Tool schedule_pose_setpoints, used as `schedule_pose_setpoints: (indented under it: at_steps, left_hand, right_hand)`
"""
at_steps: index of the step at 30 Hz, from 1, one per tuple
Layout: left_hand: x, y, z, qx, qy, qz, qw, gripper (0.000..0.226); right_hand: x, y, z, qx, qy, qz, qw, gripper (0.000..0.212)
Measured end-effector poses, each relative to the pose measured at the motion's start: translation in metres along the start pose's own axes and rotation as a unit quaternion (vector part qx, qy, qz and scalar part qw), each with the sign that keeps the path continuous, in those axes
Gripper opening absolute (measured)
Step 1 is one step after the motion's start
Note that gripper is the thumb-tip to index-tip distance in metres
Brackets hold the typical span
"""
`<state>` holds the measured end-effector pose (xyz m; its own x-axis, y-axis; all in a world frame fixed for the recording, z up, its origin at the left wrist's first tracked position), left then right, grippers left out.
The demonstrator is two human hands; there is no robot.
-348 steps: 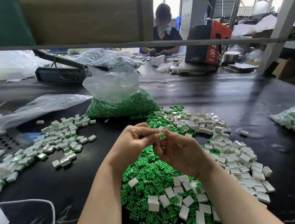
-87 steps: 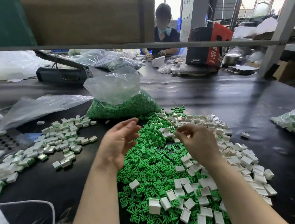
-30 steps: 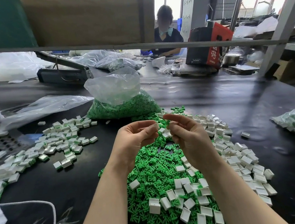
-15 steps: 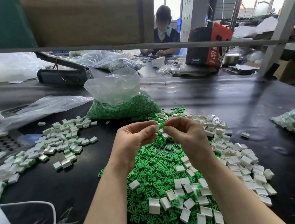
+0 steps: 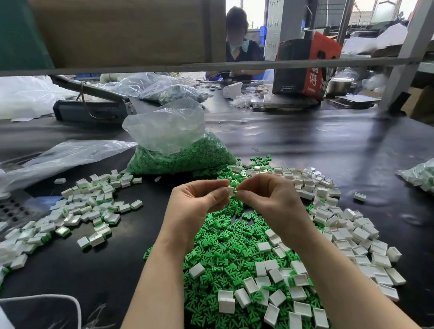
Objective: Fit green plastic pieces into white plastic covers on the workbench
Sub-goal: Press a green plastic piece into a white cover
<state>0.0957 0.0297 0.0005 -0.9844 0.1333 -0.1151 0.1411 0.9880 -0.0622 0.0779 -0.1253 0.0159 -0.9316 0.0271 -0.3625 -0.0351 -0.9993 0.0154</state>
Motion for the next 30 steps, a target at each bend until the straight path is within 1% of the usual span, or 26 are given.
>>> schedule_pose_setpoints:
  at_steps: [3,5,7,9,12,17,22,26,30]
  left_hand:
    - [-0.002,0.002,0.000,-0.017,-0.007,-0.001,1.000,0.013]
    - [-0.002,0.002,0.000,-0.028,-0.010,0.000,1.000,0.013]
    - [-0.003,0.000,0.001,-0.055,-0.014,0.004,0.998,0.012]
    - [-0.003,-0.001,0.002,-0.090,-0.016,0.008,0.996,0.010]
    - [-0.003,-0.003,0.005,-0.110,-0.009,0.022,0.994,0.007]
    - [-0.002,-0.007,0.007,-0.120,-0.006,0.040,0.992,0.009]
    - [-0.002,-0.007,0.004,-0.149,-0.020,0.042,0.988,0.006]
    - [-0.001,-0.009,0.000,-0.159,-0.034,0.055,0.985,0.008]
    - [-0.001,-0.011,-0.003,-0.168,-0.053,0.058,0.983,0.011]
  right_hand:
    - [0.000,-0.002,-0.008,-0.007,-0.030,0.022,0.999,0.008]
    - [0.001,-0.007,-0.013,0.029,-0.050,0.061,0.996,0.006]
    - [0.002,-0.014,-0.018,0.089,-0.049,0.112,0.989,0.023]
    - [0.003,-0.017,-0.020,0.121,-0.046,0.139,0.982,0.031]
    - [0.004,-0.017,-0.021,0.136,-0.047,0.149,0.978,0.032]
    - [0.005,-0.017,-0.027,0.142,-0.065,0.159,0.975,0.032]
    - [0.007,-0.018,-0.027,0.143,-0.063,0.165,0.974,0.031]
    - [0.008,-0.019,-0.024,0.130,-0.064,0.176,0.974,0.030]
    - [0.010,-0.017,-0.020,0.150,-0.054,0.190,0.969,0.027]
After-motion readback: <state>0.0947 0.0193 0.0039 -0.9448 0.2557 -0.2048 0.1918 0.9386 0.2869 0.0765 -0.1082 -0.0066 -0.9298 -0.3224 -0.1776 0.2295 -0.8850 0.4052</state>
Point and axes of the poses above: each hand's wrist, its own x-axis away from the middle knuckle, its own y-axis out of the back of the hand, z = x × y, the point moved 8 cm from there along -x, towards the middle knuckle, and after that the axes turned 9 degrees about -x, right-handed, at the moved point
